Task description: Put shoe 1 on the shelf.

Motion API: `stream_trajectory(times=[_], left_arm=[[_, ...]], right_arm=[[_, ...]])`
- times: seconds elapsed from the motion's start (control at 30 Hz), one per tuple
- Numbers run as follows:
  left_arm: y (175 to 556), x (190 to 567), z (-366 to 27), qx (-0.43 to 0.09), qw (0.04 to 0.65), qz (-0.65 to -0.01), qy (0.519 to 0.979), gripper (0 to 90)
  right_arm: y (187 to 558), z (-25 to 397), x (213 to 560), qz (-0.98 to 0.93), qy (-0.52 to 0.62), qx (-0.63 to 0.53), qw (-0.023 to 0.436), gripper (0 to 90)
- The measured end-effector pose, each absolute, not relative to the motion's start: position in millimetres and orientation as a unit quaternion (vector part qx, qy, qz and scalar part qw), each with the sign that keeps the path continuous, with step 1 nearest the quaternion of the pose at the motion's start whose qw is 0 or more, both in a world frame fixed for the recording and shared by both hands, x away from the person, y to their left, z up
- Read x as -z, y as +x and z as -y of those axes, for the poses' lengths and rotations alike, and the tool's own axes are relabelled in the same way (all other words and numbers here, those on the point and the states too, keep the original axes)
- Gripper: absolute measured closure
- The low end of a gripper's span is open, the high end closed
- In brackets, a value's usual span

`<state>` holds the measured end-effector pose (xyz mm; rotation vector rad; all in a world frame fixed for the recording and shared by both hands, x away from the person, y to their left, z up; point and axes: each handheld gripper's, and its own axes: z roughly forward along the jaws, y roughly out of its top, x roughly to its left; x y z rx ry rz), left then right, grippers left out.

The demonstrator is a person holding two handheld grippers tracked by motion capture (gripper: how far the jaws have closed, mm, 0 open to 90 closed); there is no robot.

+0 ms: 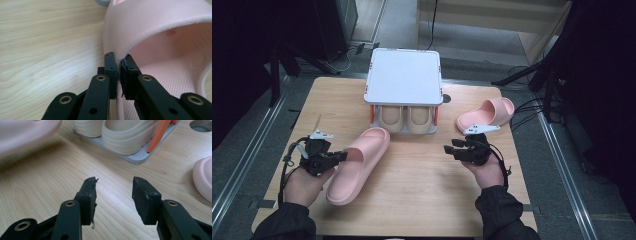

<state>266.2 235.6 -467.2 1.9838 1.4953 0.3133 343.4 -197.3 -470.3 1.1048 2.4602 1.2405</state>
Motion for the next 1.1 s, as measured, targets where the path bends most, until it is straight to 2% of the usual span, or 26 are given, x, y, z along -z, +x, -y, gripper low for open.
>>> stream_trajectory(times=[0.33, 0.53, 0.83, 1.1], left_arm=[[277.5, 482.3, -214.1, -0.106, 0.299, -0.572, 0.756, 84.8], [277.2, 485.3, -205.6, -0.110, 0.294, -0.571, 0.758, 81.4], [275.1, 492.1, -199.6, -0.079, 0.294, -0.561, 0.770, 78.1], [267.9, 484.4, -203.5, -0.071, 0.310, -0.548, 0.774, 63.8]], right_arm=[[342.8, 193.8, 471.8, -0.831, 0.366, -0.410, 0.086, 54.7], [342.3, 191.1, 472.3, -0.835, 0.359, -0.409, 0.085, 54.8], [342.1, 189.9, 472.7, -0.836, 0.359, -0.406, 0.084, 55.0], [342.7, 189.4, 472.9, -0.837, 0.358, -0.406, 0.084, 55.1]])
